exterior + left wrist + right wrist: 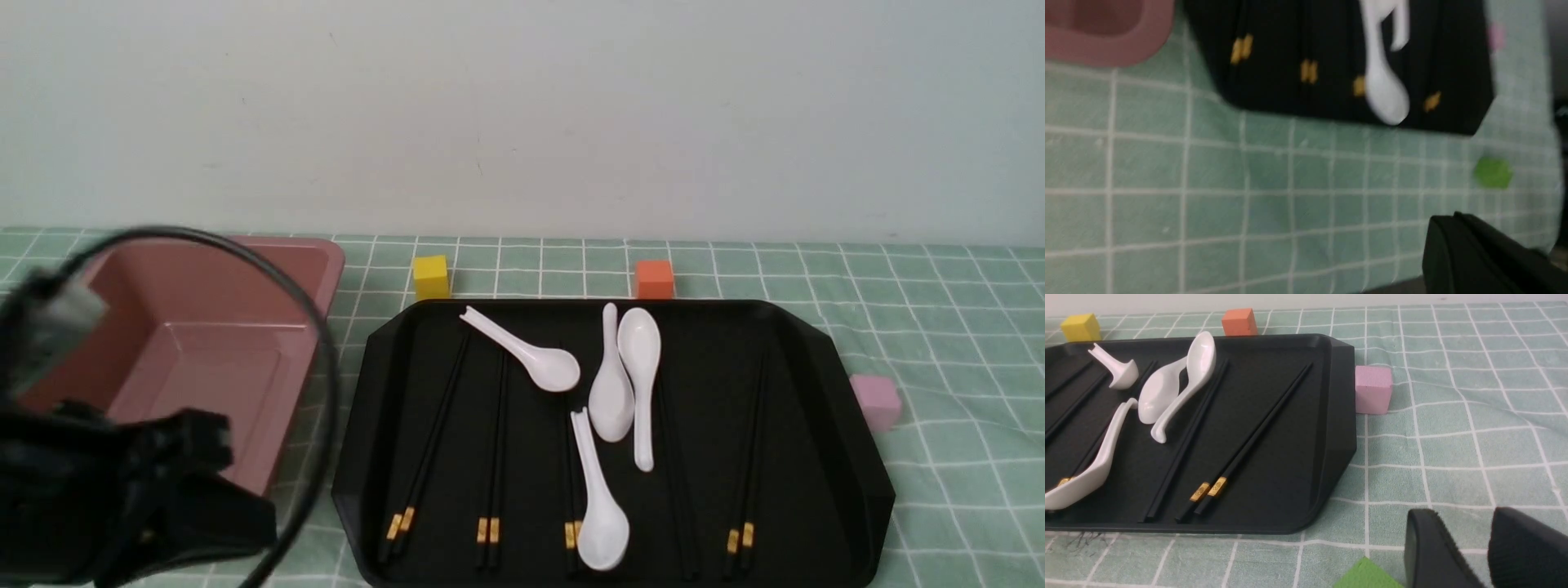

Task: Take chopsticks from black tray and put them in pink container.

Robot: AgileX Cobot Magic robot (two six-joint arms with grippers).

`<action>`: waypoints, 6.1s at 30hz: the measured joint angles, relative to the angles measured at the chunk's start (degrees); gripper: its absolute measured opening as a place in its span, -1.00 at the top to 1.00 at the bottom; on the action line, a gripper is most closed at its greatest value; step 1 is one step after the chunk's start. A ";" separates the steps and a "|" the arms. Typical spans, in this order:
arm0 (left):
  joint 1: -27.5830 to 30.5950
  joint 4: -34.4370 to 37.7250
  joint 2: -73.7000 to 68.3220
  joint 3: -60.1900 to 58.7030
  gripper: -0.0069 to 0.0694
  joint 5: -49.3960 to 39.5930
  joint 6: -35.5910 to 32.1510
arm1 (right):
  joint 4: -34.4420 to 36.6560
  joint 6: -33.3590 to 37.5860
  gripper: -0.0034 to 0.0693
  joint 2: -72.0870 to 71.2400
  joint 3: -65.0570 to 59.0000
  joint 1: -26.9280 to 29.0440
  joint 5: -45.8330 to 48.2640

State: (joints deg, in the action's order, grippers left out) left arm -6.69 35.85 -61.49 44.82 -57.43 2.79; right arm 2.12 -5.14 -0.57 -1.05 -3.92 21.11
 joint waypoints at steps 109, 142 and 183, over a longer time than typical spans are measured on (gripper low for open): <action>10.62 -36.18 -44.30 37.34 0.44 4.44 15.03 | 0.00 0.00 0.25 0.00 0.00 0.00 0.00; 10.62 -16.11 20.66 -2.11 0.85 7.66 -0.85 | 0.00 0.00 0.25 0.00 0.00 0.00 0.00; 8.72 -24.14 62.16 -44.70 0.85 35.98 2.85 | 0.00 0.00 0.25 0.00 0.00 0.00 0.00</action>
State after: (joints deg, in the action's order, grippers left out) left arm 2.03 11.72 0.67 0.13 -21.45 5.63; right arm 2.12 -5.14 -0.57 -1.05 -3.92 21.11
